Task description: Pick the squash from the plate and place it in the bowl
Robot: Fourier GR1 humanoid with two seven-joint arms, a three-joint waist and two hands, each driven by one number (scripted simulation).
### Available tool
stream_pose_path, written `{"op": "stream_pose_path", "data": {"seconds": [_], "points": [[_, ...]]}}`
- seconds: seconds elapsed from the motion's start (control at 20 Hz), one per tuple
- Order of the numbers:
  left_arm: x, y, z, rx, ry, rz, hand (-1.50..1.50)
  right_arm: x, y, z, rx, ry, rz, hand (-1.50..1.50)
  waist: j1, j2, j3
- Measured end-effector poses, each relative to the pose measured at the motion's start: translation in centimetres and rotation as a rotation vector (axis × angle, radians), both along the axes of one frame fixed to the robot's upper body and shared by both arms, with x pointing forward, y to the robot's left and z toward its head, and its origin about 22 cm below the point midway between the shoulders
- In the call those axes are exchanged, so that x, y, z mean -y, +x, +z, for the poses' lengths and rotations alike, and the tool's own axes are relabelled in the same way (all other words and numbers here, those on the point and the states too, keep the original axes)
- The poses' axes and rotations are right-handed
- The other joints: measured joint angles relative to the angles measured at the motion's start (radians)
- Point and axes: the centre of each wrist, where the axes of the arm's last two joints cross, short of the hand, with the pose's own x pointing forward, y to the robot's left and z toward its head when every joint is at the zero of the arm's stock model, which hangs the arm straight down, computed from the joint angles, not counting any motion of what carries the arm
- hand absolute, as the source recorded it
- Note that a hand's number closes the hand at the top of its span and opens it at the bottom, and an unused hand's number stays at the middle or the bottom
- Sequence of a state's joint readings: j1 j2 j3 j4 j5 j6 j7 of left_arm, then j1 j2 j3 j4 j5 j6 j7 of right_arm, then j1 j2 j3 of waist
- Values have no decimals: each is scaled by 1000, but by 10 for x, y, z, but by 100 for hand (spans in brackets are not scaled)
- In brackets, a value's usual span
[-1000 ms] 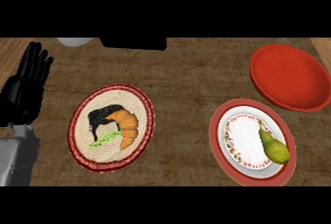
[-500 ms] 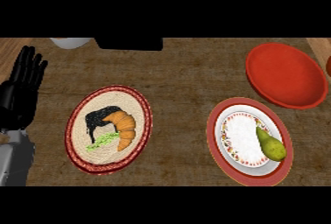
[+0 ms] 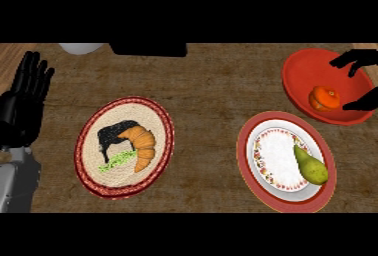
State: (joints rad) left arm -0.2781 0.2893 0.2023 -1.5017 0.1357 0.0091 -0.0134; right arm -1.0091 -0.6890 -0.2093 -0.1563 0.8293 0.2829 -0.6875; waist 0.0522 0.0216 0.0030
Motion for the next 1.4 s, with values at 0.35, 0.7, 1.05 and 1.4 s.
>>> {"op": "stream_pose_path", "data": {"seconds": [0.35,0.7,1.05,1.4], "points": [[5,4,0,7,3,4,0,-6,-1,-17,26,283,-25,-150,-1,2,1],[0,5,2,6,0,-5,0,26,-15,0,196,482,-186,-150,7,8,2],[4,7,6,15,-6,-20,0,77,-49,20,252,605,-336,-150,17,18,6],[4,9,9,29,-5,-19,0,115,-84,30,284,676,-389,-150,19,29,10]]}}
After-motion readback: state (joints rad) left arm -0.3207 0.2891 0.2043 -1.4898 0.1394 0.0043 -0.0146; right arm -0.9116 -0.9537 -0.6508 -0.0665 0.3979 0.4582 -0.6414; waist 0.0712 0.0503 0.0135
